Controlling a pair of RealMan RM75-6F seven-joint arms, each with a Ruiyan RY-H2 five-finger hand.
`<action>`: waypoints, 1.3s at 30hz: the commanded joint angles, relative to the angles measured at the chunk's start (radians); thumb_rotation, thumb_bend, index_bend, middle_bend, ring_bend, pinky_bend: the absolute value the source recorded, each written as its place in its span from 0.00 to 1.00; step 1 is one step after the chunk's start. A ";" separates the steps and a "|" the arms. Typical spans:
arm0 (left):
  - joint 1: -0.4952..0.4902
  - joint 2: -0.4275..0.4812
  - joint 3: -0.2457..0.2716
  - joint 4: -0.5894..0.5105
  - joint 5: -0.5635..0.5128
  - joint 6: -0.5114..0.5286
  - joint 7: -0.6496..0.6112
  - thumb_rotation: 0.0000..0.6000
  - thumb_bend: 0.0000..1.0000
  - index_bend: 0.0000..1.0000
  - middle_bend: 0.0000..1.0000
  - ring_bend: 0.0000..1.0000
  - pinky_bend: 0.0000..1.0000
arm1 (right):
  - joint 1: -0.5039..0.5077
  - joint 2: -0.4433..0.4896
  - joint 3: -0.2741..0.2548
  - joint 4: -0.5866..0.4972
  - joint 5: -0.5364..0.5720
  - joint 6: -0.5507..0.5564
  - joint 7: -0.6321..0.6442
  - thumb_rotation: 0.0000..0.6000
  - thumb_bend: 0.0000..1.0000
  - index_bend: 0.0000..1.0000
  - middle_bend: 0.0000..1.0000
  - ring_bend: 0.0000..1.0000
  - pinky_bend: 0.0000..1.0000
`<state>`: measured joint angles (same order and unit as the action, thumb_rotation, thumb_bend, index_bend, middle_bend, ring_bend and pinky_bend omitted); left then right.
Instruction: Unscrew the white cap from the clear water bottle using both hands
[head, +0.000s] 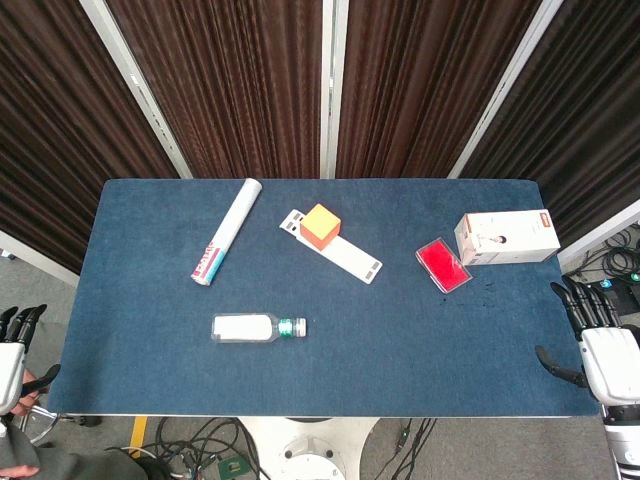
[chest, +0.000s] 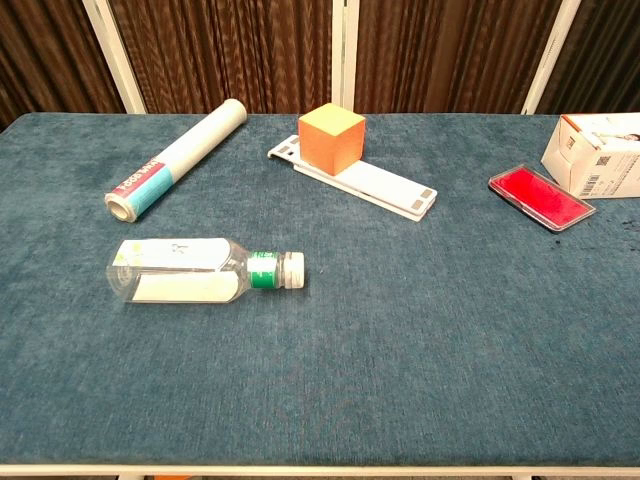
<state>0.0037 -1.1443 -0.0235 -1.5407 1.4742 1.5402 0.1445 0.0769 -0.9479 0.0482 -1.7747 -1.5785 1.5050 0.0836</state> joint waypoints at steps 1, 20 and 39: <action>0.000 0.000 0.001 0.001 0.002 0.001 -0.001 1.00 0.16 0.13 0.15 0.09 0.08 | 0.000 -0.001 -0.001 0.001 -0.002 0.000 0.000 1.00 0.21 0.00 0.00 0.00 0.00; -0.192 0.045 -0.037 -0.072 0.122 -0.174 -0.100 1.00 0.16 0.12 0.15 0.09 0.09 | 0.007 0.022 0.014 0.017 -0.004 0.007 0.021 1.00 0.21 0.00 0.00 0.00 0.00; -0.568 -0.204 -0.094 -0.085 -0.157 -0.717 0.053 1.00 0.16 0.10 0.13 0.09 0.11 | 0.055 0.027 0.009 0.023 -0.011 -0.068 0.054 1.00 0.21 0.00 0.00 0.00 0.00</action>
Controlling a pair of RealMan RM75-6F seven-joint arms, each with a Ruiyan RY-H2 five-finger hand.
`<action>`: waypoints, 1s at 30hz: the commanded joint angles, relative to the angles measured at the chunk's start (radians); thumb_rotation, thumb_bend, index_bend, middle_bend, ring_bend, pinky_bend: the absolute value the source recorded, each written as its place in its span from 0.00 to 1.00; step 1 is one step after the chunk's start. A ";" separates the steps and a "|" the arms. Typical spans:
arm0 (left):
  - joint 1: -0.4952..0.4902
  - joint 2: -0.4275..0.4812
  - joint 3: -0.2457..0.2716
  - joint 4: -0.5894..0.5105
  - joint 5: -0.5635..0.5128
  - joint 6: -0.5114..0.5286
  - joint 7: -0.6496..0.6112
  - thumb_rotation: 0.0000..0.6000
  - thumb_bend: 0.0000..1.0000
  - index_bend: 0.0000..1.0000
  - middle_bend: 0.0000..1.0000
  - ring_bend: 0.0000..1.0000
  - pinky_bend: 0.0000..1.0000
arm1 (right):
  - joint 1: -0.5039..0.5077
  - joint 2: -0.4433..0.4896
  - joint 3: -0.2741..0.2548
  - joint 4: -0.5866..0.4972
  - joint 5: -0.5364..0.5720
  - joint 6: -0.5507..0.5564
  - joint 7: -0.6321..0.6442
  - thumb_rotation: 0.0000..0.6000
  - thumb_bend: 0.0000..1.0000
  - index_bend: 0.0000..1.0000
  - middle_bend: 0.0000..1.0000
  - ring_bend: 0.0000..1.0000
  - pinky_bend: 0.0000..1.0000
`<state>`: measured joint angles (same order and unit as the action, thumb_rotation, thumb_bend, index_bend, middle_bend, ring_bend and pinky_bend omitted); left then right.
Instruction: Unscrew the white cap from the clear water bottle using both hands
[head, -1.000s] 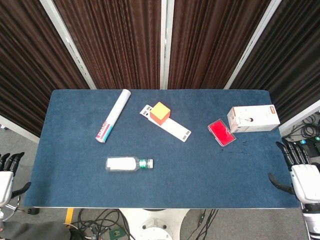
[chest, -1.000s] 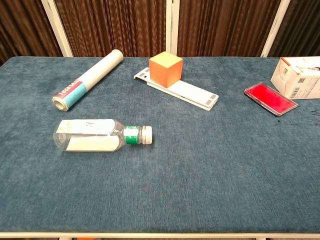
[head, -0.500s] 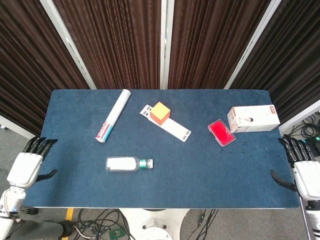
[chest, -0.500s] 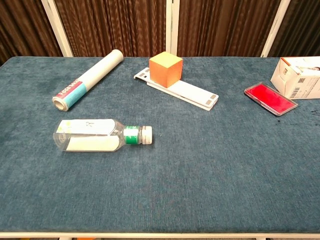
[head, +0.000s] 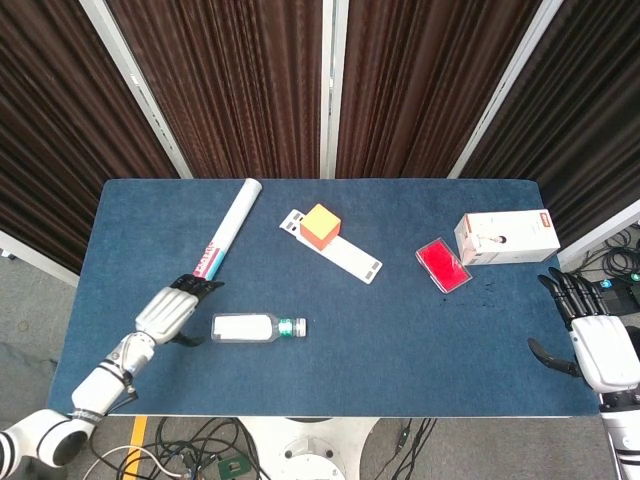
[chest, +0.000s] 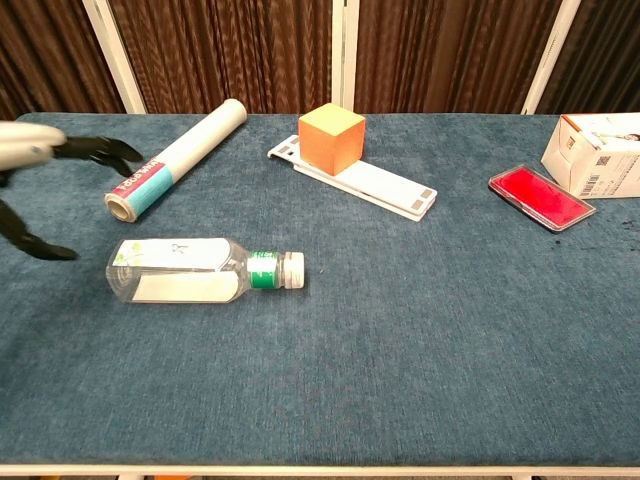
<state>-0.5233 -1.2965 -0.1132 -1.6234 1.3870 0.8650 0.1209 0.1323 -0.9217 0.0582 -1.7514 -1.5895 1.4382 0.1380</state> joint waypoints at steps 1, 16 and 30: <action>-0.045 -0.059 -0.002 -0.008 -0.084 -0.041 0.095 1.00 0.16 0.10 0.13 0.09 0.11 | 0.000 0.001 -0.003 0.000 0.001 -0.002 0.000 1.00 0.21 0.00 0.00 0.00 0.00; -0.044 -0.270 0.033 0.028 -0.252 0.098 0.316 1.00 0.15 0.19 0.20 0.15 0.21 | -0.006 -0.001 -0.008 0.008 0.016 0.001 0.013 1.00 0.21 0.00 0.00 0.00 0.00; -0.029 -0.407 0.034 0.163 -0.235 0.193 0.326 1.00 0.16 0.28 0.30 0.24 0.33 | -0.009 -0.003 -0.010 0.019 0.020 0.003 0.023 1.00 0.21 0.00 0.00 0.00 0.00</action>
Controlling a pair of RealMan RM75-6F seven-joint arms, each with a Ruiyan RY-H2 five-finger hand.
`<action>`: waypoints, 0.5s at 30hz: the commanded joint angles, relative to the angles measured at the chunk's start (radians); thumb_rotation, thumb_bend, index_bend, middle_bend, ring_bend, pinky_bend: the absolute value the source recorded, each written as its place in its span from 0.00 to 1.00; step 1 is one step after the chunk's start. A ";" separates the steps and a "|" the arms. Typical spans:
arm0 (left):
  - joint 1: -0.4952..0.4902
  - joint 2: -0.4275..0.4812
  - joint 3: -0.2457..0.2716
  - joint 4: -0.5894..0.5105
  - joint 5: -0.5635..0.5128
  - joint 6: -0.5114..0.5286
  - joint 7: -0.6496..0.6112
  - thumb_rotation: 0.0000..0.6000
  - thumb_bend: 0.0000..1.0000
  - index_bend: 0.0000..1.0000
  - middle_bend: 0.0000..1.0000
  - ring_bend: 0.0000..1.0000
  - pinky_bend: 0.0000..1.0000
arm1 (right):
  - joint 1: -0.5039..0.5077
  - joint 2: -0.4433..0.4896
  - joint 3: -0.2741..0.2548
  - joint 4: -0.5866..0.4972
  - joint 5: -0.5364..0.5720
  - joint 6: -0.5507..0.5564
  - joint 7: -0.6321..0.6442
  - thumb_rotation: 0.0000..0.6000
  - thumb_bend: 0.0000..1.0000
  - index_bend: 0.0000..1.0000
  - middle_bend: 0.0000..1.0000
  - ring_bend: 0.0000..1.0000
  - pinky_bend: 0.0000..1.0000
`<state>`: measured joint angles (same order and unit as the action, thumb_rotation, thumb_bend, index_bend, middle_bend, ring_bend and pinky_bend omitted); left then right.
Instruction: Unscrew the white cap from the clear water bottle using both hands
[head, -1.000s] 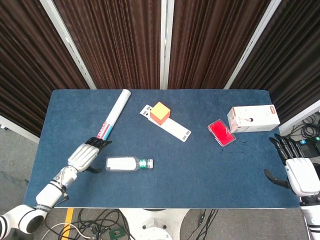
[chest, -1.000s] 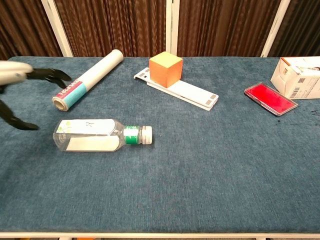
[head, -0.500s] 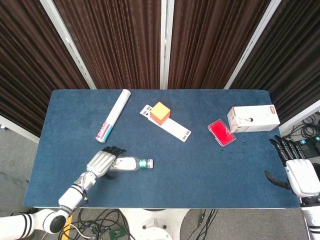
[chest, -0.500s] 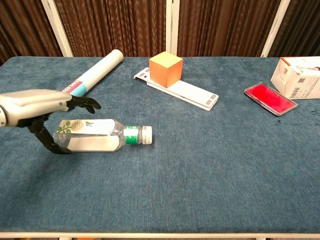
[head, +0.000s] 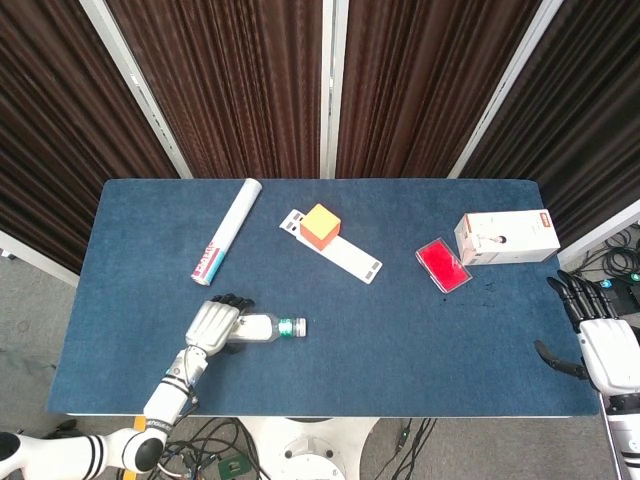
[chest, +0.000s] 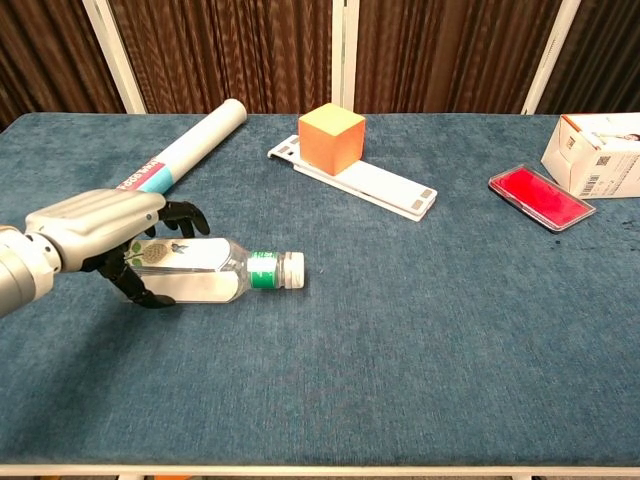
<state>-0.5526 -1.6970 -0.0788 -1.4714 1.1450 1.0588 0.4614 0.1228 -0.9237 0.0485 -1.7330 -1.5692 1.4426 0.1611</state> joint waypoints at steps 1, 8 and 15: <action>0.001 -0.009 -0.001 0.016 0.018 0.002 -0.027 1.00 0.17 0.30 0.32 0.26 0.35 | 0.001 -0.001 -0.001 0.001 -0.001 -0.002 0.001 1.00 0.21 0.00 0.00 0.00 0.00; -0.028 0.031 0.020 0.046 0.132 -0.071 -0.213 1.00 0.41 0.37 0.40 0.34 0.43 | 0.016 0.021 -0.011 -0.016 -0.016 -0.034 0.020 1.00 0.27 0.00 0.01 0.00 0.00; -0.039 0.060 0.039 0.138 0.358 0.006 -0.608 1.00 0.49 0.45 0.44 0.38 0.46 | 0.102 0.132 -0.013 -0.093 -0.091 -0.136 0.159 1.00 0.37 0.00 0.04 0.00 0.00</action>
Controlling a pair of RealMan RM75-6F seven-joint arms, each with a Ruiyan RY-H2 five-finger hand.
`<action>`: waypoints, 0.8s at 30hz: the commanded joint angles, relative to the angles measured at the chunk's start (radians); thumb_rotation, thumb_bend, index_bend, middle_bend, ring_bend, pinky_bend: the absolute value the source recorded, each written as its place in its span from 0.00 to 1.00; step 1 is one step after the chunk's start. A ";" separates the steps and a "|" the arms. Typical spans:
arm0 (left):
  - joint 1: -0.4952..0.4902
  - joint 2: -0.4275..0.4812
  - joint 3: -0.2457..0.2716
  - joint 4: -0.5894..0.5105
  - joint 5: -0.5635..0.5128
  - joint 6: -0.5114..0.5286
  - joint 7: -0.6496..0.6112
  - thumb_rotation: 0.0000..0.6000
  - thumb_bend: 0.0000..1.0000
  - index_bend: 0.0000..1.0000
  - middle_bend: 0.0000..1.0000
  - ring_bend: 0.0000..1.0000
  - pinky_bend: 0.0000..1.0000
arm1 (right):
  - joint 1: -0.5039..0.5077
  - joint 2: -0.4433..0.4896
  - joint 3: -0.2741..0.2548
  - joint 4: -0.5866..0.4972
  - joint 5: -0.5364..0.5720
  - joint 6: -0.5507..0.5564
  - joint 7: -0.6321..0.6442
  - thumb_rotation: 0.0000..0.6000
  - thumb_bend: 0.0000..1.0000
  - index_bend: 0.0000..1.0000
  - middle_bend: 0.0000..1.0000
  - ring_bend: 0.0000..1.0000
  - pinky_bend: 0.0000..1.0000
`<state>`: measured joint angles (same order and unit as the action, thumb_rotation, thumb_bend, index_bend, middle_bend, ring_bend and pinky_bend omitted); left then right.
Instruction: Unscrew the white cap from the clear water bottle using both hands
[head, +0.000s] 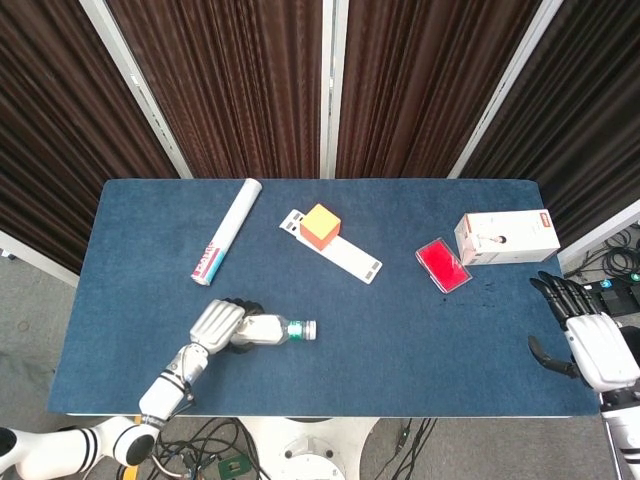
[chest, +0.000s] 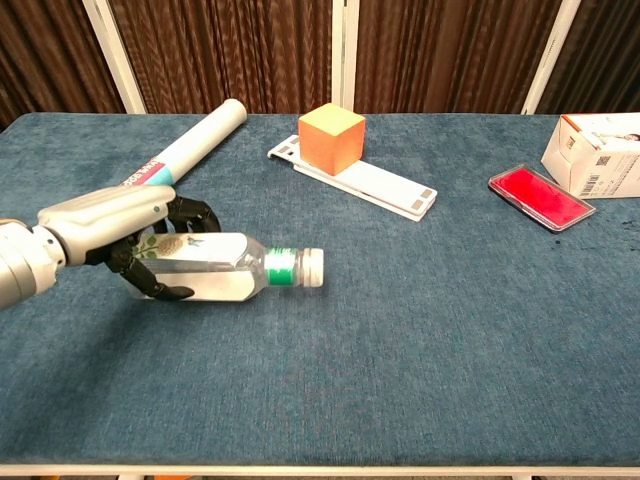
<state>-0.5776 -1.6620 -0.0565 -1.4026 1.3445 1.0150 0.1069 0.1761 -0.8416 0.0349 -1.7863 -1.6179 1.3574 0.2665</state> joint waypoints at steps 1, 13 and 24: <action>-0.013 0.020 0.016 0.086 0.188 0.081 -0.319 1.00 0.49 0.45 0.44 0.38 0.46 | 0.071 0.065 0.003 -0.056 -0.058 -0.075 0.065 1.00 0.37 0.00 0.04 0.00 0.00; -0.085 -0.058 0.002 0.228 0.346 0.221 -0.645 1.00 0.48 0.45 0.44 0.38 0.43 | 0.356 0.087 0.085 -0.188 -0.081 -0.390 0.100 1.00 0.39 0.00 0.00 0.00 0.00; -0.117 -0.060 -0.035 0.160 0.275 0.172 -0.648 1.00 0.48 0.45 0.44 0.38 0.43 | 0.506 0.000 0.124 -0.196 0.040 -0.580 0.019 0.82 0.40 0.04 0.00 0.00 0.00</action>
<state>-0.6924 -1.7285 -0.0814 -1.2210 1.6383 1.1996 -0.5446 0.6719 -0.8312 0.1542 -1.9815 -1.5874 0.7887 0.2936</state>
